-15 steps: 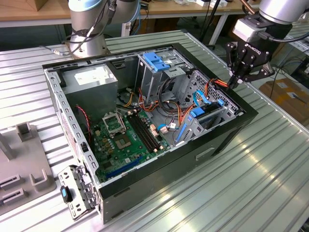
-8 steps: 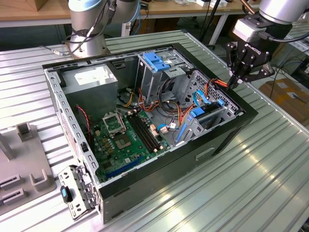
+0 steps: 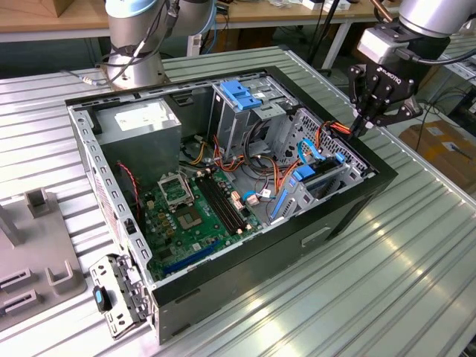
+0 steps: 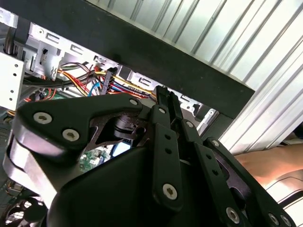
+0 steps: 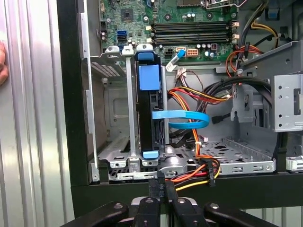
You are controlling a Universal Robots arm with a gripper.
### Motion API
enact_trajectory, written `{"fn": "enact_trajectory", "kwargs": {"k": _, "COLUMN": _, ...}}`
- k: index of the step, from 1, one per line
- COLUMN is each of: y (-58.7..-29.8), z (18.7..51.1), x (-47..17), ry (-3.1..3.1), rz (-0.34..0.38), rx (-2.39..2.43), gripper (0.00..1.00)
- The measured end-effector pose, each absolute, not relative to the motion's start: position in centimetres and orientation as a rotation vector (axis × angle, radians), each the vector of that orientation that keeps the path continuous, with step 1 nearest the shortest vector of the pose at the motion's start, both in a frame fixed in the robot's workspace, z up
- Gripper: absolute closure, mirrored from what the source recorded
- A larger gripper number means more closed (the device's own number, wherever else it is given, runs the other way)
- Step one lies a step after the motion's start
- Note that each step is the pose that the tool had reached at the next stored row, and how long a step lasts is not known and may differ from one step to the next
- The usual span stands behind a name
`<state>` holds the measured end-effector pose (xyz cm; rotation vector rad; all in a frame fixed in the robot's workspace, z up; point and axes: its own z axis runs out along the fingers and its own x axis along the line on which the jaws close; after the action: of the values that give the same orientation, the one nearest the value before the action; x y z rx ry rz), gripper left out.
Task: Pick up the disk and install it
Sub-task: 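Insert the second disk wire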
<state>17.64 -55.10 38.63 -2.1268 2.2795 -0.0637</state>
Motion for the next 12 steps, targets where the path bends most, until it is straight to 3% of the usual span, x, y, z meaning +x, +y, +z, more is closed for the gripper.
{"fn": "enact_trajectory", "kwargs": {"k": 12, "y": -55.10, "z": 38.63, "x": 17.65, "ry": 2.288, "rz": -0.064, "rx": -2.118, "gripper": 0.84}}
